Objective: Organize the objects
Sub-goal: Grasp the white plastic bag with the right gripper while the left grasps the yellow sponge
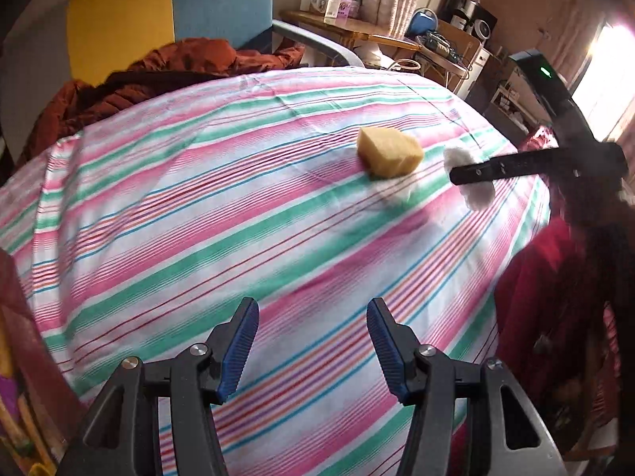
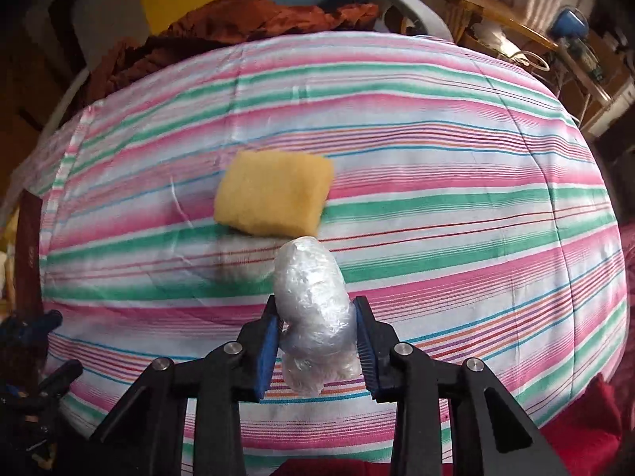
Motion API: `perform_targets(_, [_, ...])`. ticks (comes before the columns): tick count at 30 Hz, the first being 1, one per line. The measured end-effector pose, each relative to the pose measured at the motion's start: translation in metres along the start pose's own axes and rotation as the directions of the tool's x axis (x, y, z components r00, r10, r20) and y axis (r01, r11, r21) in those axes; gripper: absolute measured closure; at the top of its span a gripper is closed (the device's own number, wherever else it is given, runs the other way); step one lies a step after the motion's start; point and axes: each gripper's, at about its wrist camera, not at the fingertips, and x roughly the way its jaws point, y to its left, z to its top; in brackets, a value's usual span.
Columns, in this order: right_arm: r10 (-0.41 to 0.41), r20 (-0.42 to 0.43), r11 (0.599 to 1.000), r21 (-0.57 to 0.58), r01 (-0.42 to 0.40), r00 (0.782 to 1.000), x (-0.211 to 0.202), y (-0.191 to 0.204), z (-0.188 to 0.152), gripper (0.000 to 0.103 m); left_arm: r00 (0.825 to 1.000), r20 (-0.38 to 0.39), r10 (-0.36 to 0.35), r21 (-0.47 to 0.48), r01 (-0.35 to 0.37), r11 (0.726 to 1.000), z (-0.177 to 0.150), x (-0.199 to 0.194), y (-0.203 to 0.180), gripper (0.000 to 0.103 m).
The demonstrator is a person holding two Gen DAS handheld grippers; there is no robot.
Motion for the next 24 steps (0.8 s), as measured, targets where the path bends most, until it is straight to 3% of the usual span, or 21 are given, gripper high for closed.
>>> perform_targets(5, [0.086, 0.080, 0.983, 0.153, -0.097, 0.993, -0.012, -0.031, -0.002, 0.067, 1.000, 0.007, -0.027, -0.006, 0.027, 1.000, 0.036, 0.017, -0.018, 0.043])
perform_targets(8, [0.137, 0.126, 0.961, 0.224, -0.163, 0.982, -0.023, -0.042, -0.009, 0.067, 0.999, 0.020, -0.037, 0.016, 0.037, 0.999, 0.059, 0.030, -0.036, 0.026])
perform_targets(12, [0.213, 0.165, 0.914, 0.315, -0.256, 0.963, -0.019, -0.059, -0.012, 0.067, 0.998, 0.022, -0.067, 0.009, 0.067, 0.998, 0.088, 0.049, -0.055, 0.020])
perform_targets(19, [0.234, 0.244, 0.880, 0.359, -0.311, 0.941, -0.024, -0.067, -0.016, 0.065, 0.998, -0.007, -0.063, -0.036, 0.063, 0.997, 0.124, 0.096, -0.073, 0.008])
perform_targets(24, [0.223, 0.284, 0.861, 0.392, -0.325, 0.933, -0.025, -0.072, -0.016, 0.065, 0.997, -0.052, -0.049, -0.093, 0.044, 0.995, 0.136, 0.130, -0.074, 0.009])
